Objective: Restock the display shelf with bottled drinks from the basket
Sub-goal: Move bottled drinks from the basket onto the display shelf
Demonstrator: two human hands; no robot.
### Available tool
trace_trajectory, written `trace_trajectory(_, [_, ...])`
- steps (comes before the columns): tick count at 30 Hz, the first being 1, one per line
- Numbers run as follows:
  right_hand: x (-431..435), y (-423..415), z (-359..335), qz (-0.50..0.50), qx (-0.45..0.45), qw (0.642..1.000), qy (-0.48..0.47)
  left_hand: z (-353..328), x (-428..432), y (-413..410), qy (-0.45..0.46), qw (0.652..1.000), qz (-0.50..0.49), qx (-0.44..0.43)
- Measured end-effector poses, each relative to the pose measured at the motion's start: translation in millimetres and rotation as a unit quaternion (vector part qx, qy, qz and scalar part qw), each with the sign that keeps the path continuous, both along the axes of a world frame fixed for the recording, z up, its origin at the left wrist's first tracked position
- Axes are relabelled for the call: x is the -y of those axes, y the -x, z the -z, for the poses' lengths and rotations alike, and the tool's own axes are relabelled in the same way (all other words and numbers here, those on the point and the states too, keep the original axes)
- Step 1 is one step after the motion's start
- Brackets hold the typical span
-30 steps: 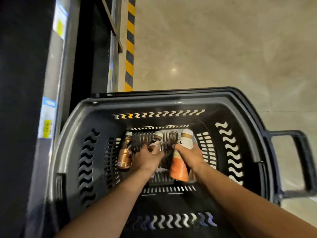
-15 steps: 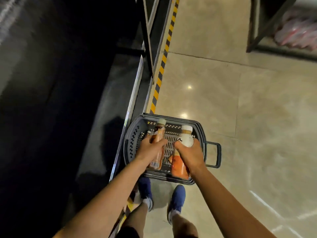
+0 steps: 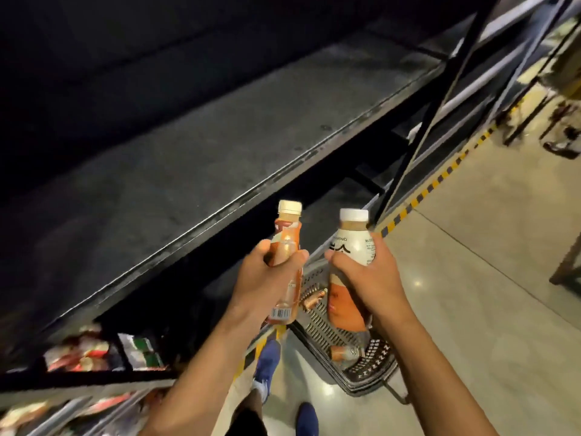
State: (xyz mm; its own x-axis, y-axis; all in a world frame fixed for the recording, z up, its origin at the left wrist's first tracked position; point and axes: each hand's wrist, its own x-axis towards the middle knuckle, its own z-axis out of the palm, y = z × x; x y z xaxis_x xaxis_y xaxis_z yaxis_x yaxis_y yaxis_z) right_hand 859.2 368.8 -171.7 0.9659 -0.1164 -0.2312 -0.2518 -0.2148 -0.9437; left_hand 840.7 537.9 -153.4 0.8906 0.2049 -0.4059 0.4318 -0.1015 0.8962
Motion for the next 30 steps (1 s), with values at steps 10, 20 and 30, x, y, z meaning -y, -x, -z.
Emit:
trace_trajectory(10, [-179,69,-129,-0.327,0.096,0.934,-0.102,-117,-137,160,-0.014,0.949,-0.286,0.134])
trace_trajectory(20, [-354,236,-189,-0.521,0.141,0.827,-0.159,-162,-256,355,-0.048,0.857,-0.47,0.205])
trace_trajectory(30, [-484,381,-220,-0.562,0.186,0.782,-0.195,-203,-382,514,-0.087,0.827,-0.494,0.256])
